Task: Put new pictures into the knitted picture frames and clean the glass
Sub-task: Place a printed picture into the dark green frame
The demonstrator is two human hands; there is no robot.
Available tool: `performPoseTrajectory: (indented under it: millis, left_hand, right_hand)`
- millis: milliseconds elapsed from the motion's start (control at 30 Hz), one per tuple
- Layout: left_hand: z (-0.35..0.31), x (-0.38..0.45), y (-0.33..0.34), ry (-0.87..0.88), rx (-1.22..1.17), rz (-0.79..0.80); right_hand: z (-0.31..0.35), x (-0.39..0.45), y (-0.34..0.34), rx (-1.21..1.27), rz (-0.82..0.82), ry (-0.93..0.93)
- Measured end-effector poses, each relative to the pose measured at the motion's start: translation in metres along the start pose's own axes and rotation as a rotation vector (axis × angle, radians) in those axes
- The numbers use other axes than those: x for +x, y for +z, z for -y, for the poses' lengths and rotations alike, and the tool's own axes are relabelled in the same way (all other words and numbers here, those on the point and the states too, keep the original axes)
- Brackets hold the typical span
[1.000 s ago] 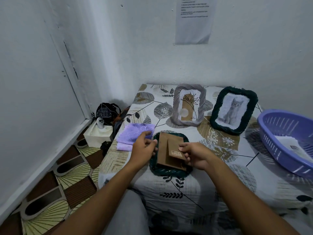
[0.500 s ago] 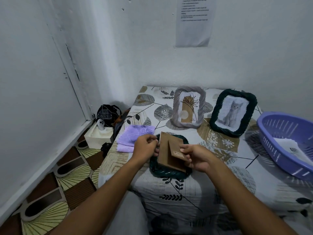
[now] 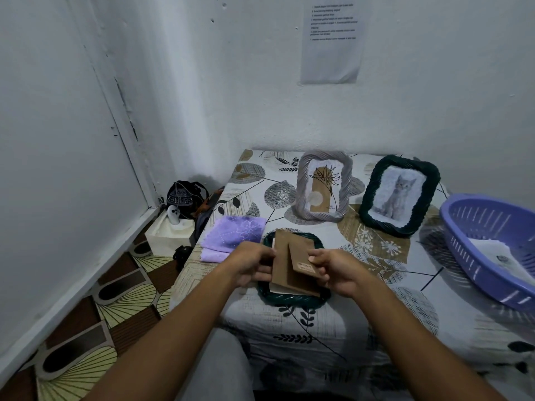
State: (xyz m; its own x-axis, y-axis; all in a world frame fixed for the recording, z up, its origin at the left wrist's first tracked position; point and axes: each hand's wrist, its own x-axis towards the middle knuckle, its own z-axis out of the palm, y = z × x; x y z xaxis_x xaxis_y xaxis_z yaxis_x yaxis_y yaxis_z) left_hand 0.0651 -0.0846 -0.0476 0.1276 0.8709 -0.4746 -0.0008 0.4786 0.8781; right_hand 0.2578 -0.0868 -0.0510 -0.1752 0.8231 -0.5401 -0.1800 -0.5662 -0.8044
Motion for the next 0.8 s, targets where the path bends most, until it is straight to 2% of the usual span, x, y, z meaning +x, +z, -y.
performPoseTrajectory:
  millis: [333, 500, 633, 700, 800]
  left_hand:
    - [-0.006, -0.006, 0.002, -0.060, -0.068, -0.023]
    - [-0.009, -0.012, 0.002, -0.070, -0.107, 0.008]
    - [-0.010, -0.014, 0.005, -0.033, -0.084, 0.001]
    - [-0.010, -0.014, 0.008, 0.037, 0.029, -0.056]
    - [-0.007, -0.007, 0.011, 0.295, 0.485, -0.231]
  right_hand:
    - [0.008, -0.017, -0.002, -0.445, -0.348, -0.368]
    - [0.008, -0.019, 0.000, -0.437, -0.251, -0.299]
    - [0.009, -0.017, -0.003, -0.320, -0.224, -0.230]
    - [0.011, -0.017, -0.008, -0.260, -0.213, -0.196]
    - [0.014, -0.021, -0.023, -0.234, -0.235, -0.180]
